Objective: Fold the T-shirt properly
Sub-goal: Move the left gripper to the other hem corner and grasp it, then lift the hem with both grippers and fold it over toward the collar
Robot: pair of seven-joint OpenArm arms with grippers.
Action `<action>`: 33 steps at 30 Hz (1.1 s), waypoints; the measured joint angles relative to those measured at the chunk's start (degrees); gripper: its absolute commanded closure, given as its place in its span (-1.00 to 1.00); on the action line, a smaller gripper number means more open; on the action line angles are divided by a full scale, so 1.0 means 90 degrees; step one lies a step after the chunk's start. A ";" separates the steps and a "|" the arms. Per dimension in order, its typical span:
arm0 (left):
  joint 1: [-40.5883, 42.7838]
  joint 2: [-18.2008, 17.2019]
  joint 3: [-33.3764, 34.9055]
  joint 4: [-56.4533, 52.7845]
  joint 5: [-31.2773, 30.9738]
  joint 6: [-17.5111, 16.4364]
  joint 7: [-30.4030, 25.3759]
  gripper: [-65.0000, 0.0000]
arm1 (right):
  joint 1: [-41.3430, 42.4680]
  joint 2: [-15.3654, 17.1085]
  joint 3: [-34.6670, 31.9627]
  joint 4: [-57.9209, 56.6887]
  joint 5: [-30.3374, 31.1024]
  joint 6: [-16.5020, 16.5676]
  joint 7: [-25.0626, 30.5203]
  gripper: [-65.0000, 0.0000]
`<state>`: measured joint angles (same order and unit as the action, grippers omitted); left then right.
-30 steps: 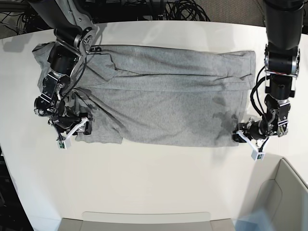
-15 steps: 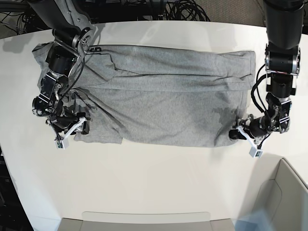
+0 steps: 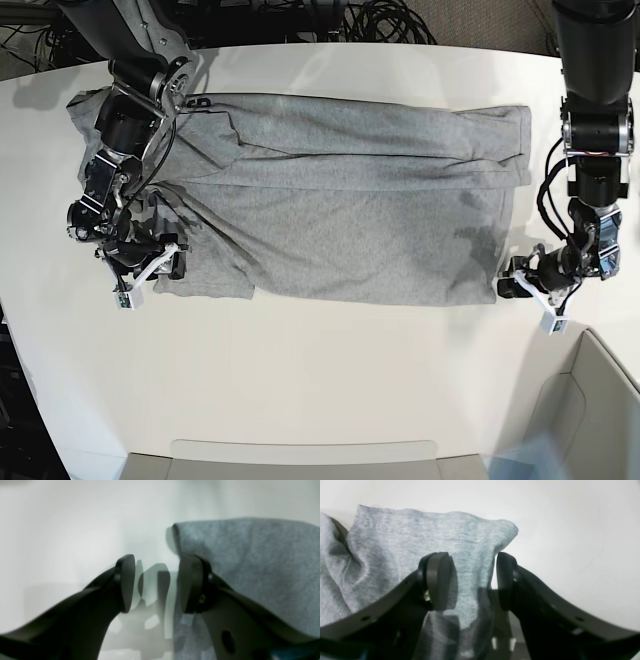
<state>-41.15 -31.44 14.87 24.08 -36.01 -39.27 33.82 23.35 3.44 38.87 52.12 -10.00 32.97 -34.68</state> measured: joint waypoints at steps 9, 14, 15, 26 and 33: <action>-0.0019 0.0243 0.0029 -0.0328 -0.0005 -0.0051 0.0005 0.08 | -0.0017 0.0046 -0.0544 0.0015 -0.0073 -0.0039 -0.0017 0.08; -0.0124 0.0355 0.0027 -0.0731 -0.0117 -0.0075 -0.0265 0.08 | -0.0019 0.0034 -0.0537 0.0024 -0.0046 -0.0046 -0.0002 0.08; -0.0124 0.0372 0.0027 -0.0731 -0.0119 -0.0075 -0.0274 0.08 | -0.0019 0.0036 -0.0554 0.0024 -0.0049 -0.0046 -0.0005 0.08; -0.0104 0.0551 0.0017 -0.0731 -0.0119 -0.0073 -0.0291 1.00 | 0.0041 0.0036 -0.1112 0.0002 -0.0090 -0.0102 -0.0083 1.00; -0.0121 0.0563 0.0000 -0.0733 -0.0146 -0.0073 -0.0267 1.00 | 0.0673 0.0289 -0.1382 -0.0085 -0.0294 -0.0095 -0.0449 1.00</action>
<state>-42.24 -26.37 14.87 17.47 -37.32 -39.92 31.42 29.41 6.04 26.44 51.35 -12.64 32.12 -38.72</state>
